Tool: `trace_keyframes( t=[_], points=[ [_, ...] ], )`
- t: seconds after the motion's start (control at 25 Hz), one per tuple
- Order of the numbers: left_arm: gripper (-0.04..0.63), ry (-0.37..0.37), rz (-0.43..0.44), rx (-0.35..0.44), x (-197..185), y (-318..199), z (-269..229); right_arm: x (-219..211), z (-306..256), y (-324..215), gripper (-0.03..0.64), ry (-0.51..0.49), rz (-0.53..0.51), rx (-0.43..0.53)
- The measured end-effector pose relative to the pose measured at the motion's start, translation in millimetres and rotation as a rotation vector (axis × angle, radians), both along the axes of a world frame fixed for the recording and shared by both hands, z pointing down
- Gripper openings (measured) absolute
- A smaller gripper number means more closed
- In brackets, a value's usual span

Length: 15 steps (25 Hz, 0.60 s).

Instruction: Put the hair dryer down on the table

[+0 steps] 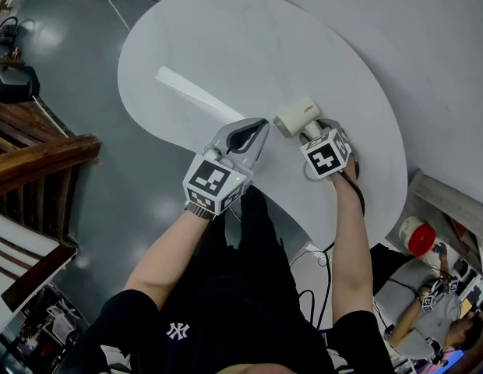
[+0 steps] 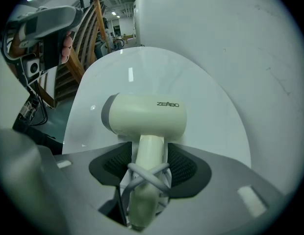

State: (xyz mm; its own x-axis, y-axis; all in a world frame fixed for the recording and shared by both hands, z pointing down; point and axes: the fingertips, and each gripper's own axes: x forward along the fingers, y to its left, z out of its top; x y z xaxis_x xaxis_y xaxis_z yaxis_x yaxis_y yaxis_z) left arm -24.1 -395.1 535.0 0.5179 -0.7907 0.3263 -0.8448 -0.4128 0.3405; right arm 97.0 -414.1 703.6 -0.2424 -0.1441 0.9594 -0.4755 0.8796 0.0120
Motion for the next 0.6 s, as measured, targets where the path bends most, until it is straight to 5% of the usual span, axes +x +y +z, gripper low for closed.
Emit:
trace_keyframes(
  t=[0.28,0.6],
  points=[
    [0.000,0.017,0.026,-0.013,5.9,15.4,-12.8,10.1,-46.3,4.2,0.228,-0.074,0.083,0.070],
    [0.000,0.015,0.099,-0.012,12.6,46.4,-38.6,1.7,-124.3,32.1,0.119,-0.273,0.255,0.214]
  ],
)
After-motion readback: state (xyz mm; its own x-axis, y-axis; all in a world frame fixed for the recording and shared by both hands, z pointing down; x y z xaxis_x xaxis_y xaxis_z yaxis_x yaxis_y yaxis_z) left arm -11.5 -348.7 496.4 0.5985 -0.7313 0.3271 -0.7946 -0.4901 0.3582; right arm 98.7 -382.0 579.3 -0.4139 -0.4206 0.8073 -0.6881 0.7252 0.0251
